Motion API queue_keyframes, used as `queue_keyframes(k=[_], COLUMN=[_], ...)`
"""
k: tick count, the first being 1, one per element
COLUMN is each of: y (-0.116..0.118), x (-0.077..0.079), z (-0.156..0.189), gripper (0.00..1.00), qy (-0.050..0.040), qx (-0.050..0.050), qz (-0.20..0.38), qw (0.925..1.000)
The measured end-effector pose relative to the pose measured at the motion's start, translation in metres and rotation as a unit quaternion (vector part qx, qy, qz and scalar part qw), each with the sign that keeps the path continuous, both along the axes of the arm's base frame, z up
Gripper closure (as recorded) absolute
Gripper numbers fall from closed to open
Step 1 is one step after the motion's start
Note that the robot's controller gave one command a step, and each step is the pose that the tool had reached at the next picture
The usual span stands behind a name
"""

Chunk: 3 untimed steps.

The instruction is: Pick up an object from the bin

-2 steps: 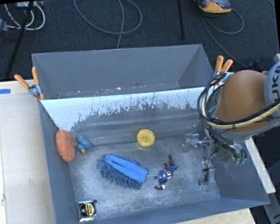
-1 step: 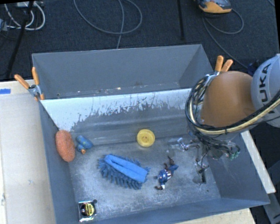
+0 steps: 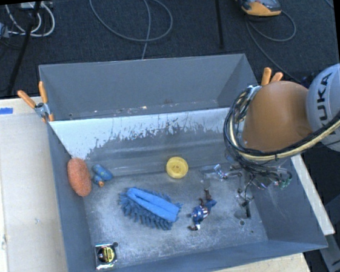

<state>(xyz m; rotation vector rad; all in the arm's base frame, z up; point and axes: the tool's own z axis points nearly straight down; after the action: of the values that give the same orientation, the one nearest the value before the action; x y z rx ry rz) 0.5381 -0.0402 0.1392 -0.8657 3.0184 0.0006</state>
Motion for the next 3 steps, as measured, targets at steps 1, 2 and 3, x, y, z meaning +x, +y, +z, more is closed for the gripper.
queue_keyframes(k=[1, 2, 3], y=[0.014, 0.017, 0.017], x=[0.008, 0.017, 0.017], z=[-0.050, -0.070, -0.070], gripper=[0.00, 1.00, 1.00], qy=[-0.0001, 0.0007, 0.0007], qx=[0.000, 0.000, 0.000], qz=[0.100, 0.216, 0.216], qw=[0.9949, 0.9763, 0.9763])
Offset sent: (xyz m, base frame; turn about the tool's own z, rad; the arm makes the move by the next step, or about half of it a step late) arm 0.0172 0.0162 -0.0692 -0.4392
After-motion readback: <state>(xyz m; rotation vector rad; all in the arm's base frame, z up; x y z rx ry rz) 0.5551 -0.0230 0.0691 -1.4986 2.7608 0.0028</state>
